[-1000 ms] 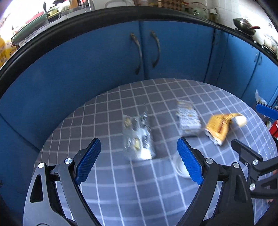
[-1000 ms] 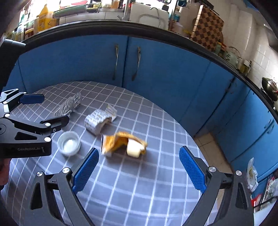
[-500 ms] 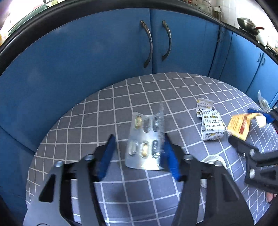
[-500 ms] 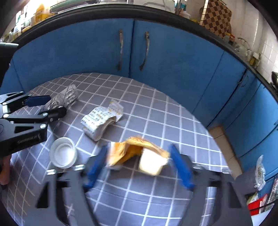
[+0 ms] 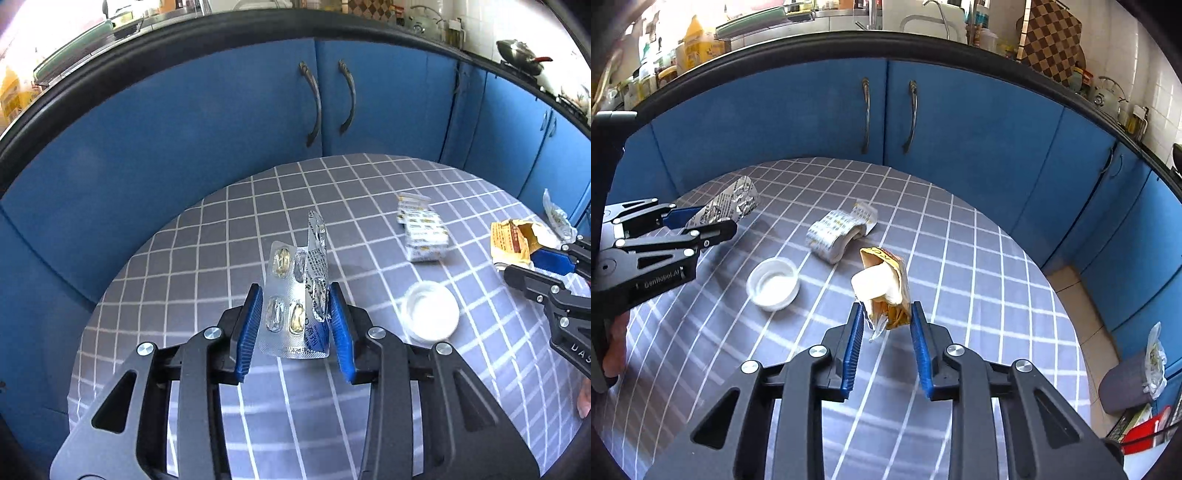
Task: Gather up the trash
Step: 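Carry blister pack and yellow wrapper to the black bin and open the right tool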
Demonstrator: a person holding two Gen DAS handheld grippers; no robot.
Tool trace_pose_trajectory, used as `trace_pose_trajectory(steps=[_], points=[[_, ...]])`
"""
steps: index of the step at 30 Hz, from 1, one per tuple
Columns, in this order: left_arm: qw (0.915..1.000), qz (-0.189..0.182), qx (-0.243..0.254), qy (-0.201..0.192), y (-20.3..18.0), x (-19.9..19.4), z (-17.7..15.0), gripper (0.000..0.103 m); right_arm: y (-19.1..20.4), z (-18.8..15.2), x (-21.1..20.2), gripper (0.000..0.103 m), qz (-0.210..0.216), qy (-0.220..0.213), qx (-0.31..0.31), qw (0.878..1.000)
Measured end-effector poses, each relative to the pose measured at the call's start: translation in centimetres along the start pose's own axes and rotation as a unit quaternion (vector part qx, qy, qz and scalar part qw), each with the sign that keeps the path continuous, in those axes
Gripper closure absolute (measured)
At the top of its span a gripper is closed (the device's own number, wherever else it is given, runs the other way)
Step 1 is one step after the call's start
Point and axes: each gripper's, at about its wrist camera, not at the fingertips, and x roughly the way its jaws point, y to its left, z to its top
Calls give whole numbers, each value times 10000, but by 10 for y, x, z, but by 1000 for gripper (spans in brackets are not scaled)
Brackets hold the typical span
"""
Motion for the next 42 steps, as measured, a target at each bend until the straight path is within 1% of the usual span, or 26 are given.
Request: trace_pose_trajectory(steps=[4, 10, 20, 30, 35, 42], points=[[9999, -63, 80, -38, -7, -22, -8, 65, 4, -13, -19, 77, -26, 25, 3, 10000], [9992, -102, 372, -116, -28, -58, -31, 65, 12, -37, -46, 77, -176, 94, -140, 9997], [9959, -157, 872, -199, -67, -97, -51, 65, 13, -75, -91, 77, -442, 117, -328, 9984], [9892, -329, 1393, -318, -123, -126, -64, 65, -7, -110, -129, 77, -836, 143, -334, 9958], [9848, -395, 1661, -335, -152, -130, -66, 65, -23, -126, -142, 77, -1041, 165, -309, 9940], [9781, -523, 1985, -344, -194, -131, -64, 65, -54, -147, -159, 77, -1253, 163, -61, 9920]])
